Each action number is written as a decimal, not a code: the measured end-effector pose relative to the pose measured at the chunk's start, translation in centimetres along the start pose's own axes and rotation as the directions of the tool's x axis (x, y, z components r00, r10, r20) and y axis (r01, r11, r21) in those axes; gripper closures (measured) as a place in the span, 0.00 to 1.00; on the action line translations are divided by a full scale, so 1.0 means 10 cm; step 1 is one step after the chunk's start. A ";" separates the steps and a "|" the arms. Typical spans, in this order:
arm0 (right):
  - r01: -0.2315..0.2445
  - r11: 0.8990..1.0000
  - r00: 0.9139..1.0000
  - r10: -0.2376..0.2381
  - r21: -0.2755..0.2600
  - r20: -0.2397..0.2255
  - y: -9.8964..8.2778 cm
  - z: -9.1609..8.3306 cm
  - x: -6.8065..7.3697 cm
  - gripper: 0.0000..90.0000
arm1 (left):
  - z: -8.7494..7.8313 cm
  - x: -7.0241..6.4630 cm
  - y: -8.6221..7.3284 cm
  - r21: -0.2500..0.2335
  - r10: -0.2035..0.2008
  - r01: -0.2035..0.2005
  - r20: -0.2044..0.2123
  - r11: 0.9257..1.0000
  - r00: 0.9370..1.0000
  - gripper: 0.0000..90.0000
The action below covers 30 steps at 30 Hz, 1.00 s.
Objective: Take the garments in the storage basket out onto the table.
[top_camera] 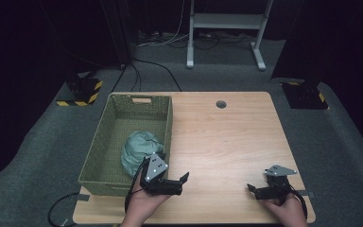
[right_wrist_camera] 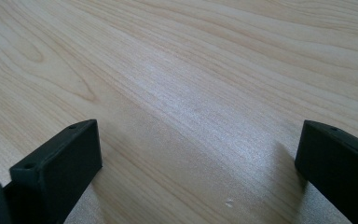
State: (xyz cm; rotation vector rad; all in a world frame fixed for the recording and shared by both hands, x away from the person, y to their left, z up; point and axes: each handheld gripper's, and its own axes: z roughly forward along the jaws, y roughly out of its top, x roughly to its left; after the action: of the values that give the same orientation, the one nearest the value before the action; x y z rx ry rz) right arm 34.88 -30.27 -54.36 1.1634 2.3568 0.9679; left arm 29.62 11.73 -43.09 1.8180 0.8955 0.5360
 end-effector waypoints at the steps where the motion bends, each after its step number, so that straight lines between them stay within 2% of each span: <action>1: 0.000 1.000 1.000 0.000 0.000 0.000 0.00 0.00 0.00 0.00 | -0.01 0.01 0.00 -0.004 -0.002 0.002 -0.002 1.000 1.000 0.02; 20: 0.001 1.000 1.000 -0.001 0.000 0.001 0.00 0.00 0.00 0.00 | -0.16 0.20 0.01 -0.023 -0.033 0.032 -0.050 0.999 0.998 0.02; 30: 0.004 1.000 1.000 -0.004 0.001 -0.002 0.00 0.00 0.00 0.00 | -0.19 0.27 0.00 -0.024 -0.036 0.035 -0.070 0.999 0.997 0.02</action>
State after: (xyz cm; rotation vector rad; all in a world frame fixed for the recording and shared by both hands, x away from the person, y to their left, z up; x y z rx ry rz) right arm 34.86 -30.25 -54.36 1.1576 2.3602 0.9670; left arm 29.99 14.90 -42.42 1.7686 0.9639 0.5885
